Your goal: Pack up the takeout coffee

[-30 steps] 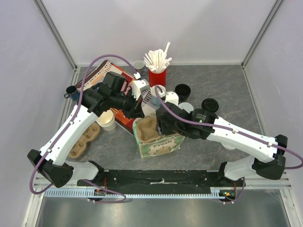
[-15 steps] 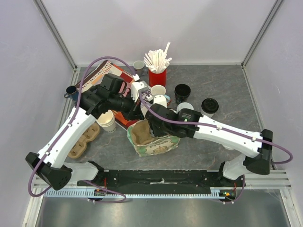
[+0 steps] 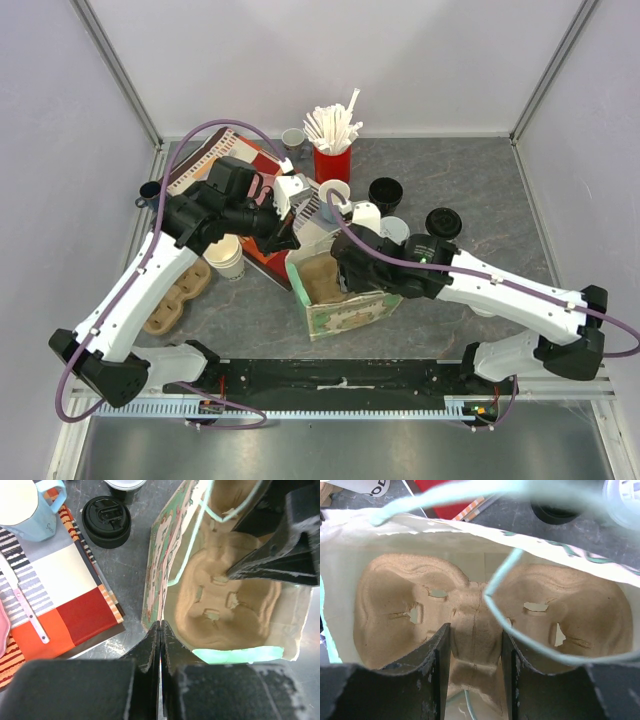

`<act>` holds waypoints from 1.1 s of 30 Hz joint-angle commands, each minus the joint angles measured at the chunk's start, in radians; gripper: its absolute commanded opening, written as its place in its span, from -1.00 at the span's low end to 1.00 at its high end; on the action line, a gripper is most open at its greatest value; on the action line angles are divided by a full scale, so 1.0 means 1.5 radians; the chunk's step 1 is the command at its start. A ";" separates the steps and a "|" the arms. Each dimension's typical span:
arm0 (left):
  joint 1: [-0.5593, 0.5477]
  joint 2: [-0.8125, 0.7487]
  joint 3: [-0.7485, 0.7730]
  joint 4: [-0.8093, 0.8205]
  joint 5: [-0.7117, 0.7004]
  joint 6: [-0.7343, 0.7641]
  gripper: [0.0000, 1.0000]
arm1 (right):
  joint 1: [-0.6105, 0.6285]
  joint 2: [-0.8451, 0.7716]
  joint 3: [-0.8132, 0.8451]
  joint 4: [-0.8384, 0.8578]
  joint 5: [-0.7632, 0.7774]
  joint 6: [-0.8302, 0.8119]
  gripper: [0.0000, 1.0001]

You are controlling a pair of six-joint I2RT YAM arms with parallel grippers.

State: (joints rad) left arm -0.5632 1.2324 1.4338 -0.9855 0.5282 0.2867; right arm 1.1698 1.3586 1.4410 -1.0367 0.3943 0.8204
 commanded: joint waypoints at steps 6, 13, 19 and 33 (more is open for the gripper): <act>0.001 0.009 0.009 0.024 0.074 -0.071 -0.96 | 0.002 0.103 0.025 0.091 0.003 -0.091 -1.00; 0.001 0.013 0.022 0.009 0.063 -0.056 -0.95 | 0.002 0.086 -0.047 0.129 0.004 -0.066 -1.00; 0.001 0.024 0.026 -0.007 0.063 -0.049 -0.54 | 0.002 0.099 -0.091 0.145 -0.013 -0.067 -0.99; 0.002 0.025 0.028 -0.006 0.054 -0.041 -0.35 | 0.003 0.126 -0.057 0.125 -0.045 -0.067 -0.16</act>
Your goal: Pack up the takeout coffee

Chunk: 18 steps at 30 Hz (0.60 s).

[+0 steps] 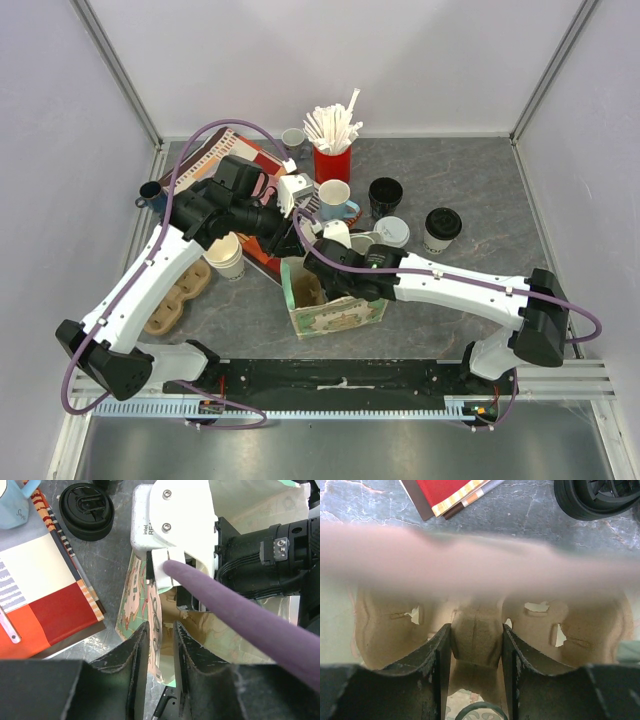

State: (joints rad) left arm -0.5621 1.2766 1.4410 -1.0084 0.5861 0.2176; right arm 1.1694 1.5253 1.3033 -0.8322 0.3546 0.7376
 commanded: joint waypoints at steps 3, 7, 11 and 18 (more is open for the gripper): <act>0.000 -0.005 0.028 0.011 0.011 0.009 -0.33 | 0.004 0.008 0.046 -0.018 -0.020 -0.013 0.07; 0.000 -0.007 0.030 0.006 0.012 0.014 -0.28 | 0.004 -0.003 0.057 -0.028 -0.021 -0.021 0.27; 0.000 -0.007 0.030 0.002 0.011 0.022 -0.24 | 0.004 -0.013 0.065 -0.038 -0.020 -0.026 0.44; 0.000 -0.007 0.035 -0.001 0.006 0.028 -0.09 | 0.007 -0.037 0.069 -0.043 -0.007 -0.026 0.96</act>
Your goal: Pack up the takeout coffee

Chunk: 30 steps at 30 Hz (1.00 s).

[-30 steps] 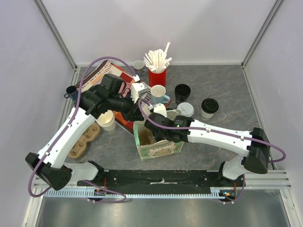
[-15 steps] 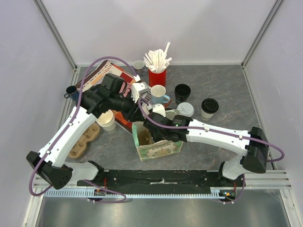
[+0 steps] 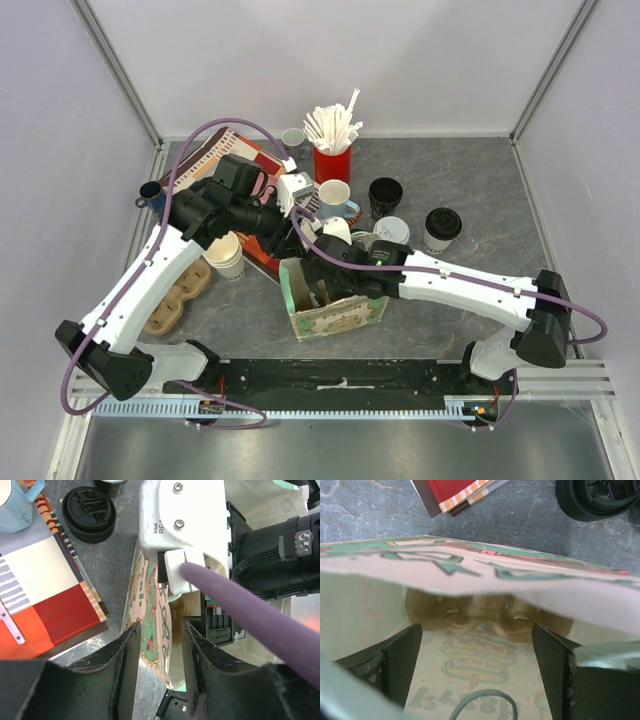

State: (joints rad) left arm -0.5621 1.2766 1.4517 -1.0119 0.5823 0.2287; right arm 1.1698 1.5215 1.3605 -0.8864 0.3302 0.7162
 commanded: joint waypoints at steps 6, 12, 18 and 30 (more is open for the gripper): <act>0.000 -0.007 0.035 0.000 0.008 0.028 0.06 | 0.010 -0.056 0.042 -0.009 0.014 -0.026 0.96; 0.000 -0.007 0.045 -0.006 0.007 0.028 0.21 | 0.012 -0.065 0.072 -0.020 0.019 -0.039 0.96; 0.000 -0.009 0.054 -0.013 0.002 0.029 0.35 | 0.016 -0.094 0.095 -0.028 0.007 -0.049 0.96; 0.000 -0.011 0.065 -0.033 -0.005 0.043 0.45 | 0.016 -0.169 0.099 0.029 -0.013 -0.077 0.96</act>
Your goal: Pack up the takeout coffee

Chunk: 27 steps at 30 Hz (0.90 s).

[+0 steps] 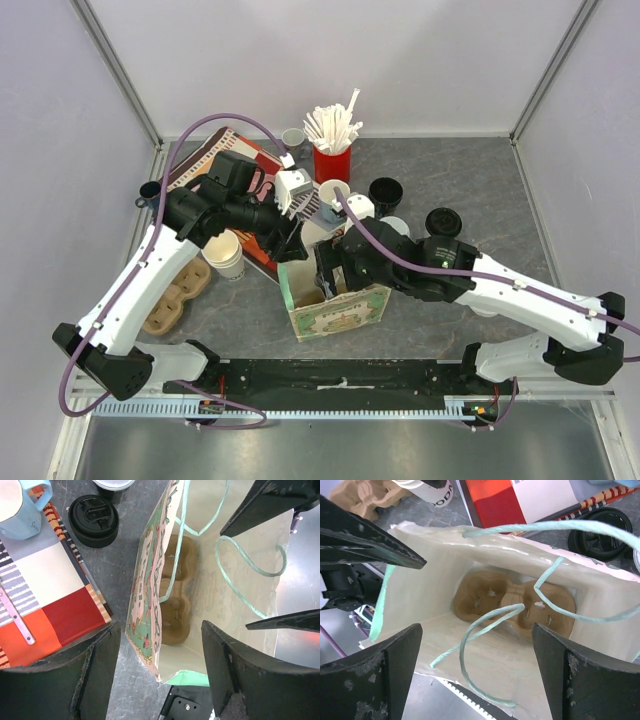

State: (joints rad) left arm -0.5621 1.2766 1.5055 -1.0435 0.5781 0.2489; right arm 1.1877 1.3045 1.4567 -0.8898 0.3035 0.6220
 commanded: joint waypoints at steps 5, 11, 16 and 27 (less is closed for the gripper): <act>0.000 -0.019 0.046 -0.017 -0.040 0.047 0.47 | 0.004 -0.014 0.109 0.055 0.003 -0.029 0.96; 0.000 -0.033 0.048 -0.045 -0.072 0.074 0.47 | 0.003 -0.012 0.134 0.073 -0.017 -0.067 0.96; 0.000 -0.037 0.077 -0.088 -0.105 0.098 0.47 | 0.003 -0.025 0.187 0.095 0.070 -0.064 0.96; 0.009 -0.032 0.132 -0.125 -0.162 0.087 0.52 | 0.002 -0.029 0.258 0.145 0.108 -0.126 0.96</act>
State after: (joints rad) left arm -0.5610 1.2423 1.6787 -1.2121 0.3676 0.3580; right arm 1.1877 1.2755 1.7836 -0.7120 0.3935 0.4801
